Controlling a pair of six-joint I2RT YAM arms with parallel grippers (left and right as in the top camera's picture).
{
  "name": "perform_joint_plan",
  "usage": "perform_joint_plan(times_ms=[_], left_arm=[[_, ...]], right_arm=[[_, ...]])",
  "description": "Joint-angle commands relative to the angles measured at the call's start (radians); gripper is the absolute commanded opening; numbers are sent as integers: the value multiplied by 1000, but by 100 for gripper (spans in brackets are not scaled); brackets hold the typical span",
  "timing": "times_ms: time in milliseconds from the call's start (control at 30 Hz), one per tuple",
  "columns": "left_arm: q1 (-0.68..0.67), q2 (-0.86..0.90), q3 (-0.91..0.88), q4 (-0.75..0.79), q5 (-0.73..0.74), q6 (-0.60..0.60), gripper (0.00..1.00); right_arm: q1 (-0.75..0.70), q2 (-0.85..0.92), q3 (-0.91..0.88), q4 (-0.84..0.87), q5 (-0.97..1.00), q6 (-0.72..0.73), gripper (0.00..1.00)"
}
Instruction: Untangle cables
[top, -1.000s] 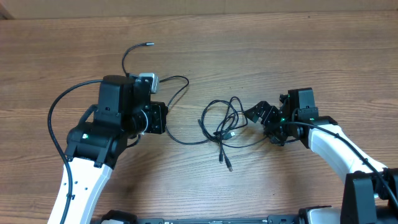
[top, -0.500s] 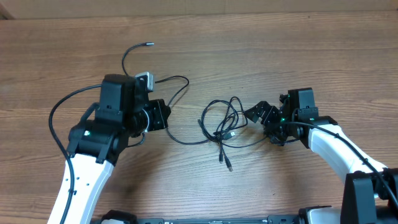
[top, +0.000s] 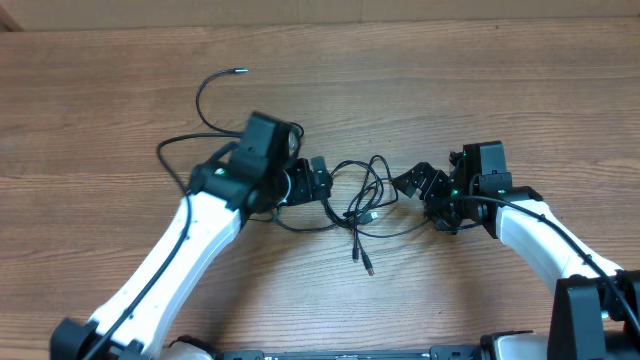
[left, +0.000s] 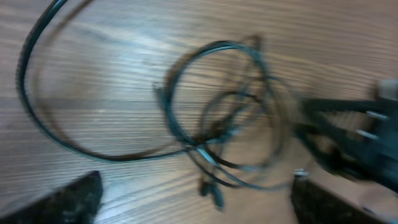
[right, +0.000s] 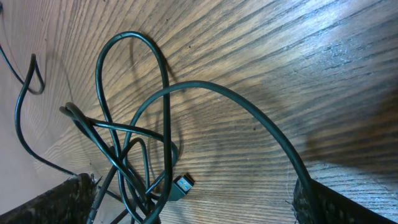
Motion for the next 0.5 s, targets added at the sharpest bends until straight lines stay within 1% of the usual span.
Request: perform_joint_plan(times_ms=[0,33,67,133,167,200,267,300,400,467], left_arm=[[14,55,15,11,-261,-15,100],[23,79,15,19,-346,-2,97],[24,96,15,29,-386,24,94],[24,135,15,53,-415,109,89],[24,161,15,63,-412,144,88],[24,190,15,64,-403,153,89],[24,247,15,60,-403,146,98],[25,277,15,61,-404,138,100],[28,353,15,83,-406,98,99],[28,391,15,86,-396,58,84]], right_arm=[[-4,-16,4,4,-4,7,100],[-4,-16,4,4,-4,7,100],[-4,-16,4,4,-4,7,100],[-4,-16,4,4,-4,7,100],[-4,-16,4,4,-4,7,100],[-4,-16,4,4,-4,6,100],[-4,-16,4,4,-4,7,100],[-4,-16,4,4,-4,7,100],[-4,-16,4,4,-4,7,100],[-4,-16,4,4,-4,7,100]])
